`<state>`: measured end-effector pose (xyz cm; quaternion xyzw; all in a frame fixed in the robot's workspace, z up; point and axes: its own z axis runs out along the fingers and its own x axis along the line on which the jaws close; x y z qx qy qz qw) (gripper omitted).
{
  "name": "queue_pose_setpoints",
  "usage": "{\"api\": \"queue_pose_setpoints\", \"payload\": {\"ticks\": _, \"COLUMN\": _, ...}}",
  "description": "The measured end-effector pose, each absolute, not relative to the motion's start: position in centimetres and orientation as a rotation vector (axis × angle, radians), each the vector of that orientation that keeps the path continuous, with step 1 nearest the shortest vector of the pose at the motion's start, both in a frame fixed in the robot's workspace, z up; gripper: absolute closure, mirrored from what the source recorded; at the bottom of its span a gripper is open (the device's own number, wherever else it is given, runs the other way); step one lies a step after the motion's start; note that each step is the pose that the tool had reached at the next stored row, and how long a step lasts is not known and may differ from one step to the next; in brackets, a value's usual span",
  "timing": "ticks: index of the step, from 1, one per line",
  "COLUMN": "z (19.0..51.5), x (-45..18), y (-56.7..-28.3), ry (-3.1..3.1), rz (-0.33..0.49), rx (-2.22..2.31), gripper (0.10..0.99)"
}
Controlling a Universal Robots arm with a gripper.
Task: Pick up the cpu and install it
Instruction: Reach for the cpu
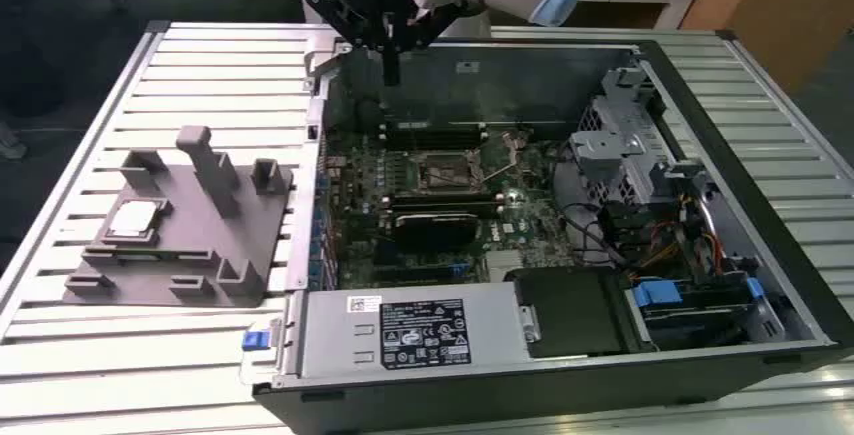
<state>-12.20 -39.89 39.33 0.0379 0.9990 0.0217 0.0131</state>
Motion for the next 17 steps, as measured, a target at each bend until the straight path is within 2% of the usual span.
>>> {"api": "queue_pose_setpoints", "payload": {"ticks": 17, "z": 39.33, "x": -12.91, "y": -39.90, "ry": 3.112, "rz": 0.068, "rx": 0.118, "gripper": 0.980}}
